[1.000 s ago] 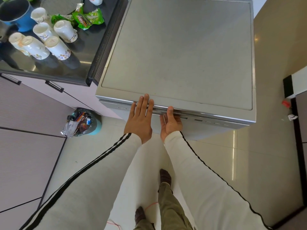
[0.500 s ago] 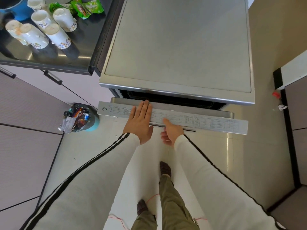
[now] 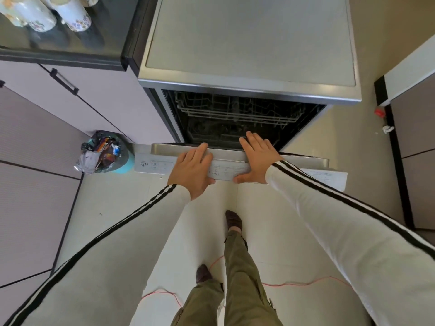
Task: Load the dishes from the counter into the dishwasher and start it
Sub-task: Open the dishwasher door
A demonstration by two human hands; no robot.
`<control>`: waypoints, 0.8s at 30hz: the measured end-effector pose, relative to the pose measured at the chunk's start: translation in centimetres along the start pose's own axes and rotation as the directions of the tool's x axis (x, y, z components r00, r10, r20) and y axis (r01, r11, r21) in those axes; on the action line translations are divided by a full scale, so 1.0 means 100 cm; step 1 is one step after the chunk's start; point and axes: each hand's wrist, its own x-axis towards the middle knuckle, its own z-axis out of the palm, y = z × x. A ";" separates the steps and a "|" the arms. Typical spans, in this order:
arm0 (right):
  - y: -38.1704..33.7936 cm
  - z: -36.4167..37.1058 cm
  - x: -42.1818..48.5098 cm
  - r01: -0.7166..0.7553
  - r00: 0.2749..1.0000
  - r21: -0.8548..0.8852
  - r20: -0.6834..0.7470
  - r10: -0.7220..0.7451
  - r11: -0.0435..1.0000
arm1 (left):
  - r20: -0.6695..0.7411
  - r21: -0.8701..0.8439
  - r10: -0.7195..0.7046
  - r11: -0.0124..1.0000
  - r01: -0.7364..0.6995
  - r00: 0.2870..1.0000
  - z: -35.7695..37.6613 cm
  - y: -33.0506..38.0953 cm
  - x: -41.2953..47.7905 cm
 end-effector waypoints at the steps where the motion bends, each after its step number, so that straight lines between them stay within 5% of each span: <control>1: -0.004 0.008 -0.003 0.009 1.000 -0.020 0.009 -0.009 1.000 | 0.010 0.008 0.007 1.000 -0.007 1.000 0.002 0.000 -0.005; 14: -0.036 0.117 -0.045 0.060 0.998 -0.043 0.020 -0.060 0.997 | 0.318 -0.026 0.086 0.996 -0.082 0.944 0.072 0.004 -0.050; 20: -0.046 0.166 -0.063 0.101 0.966 0.046 0.233 -0.109 0.994 | 0.471 -0.040 -0.014 0.998 0.038 0.882 0.109 0.028 -0.080; 24: -0.050 0.217 -0.064 0.103 0.968 -0.023 0.231 -0.095 0.994 | 0.457 0.045 -0.026 0.999 0.005 0.889 0.160 0.029 -0.100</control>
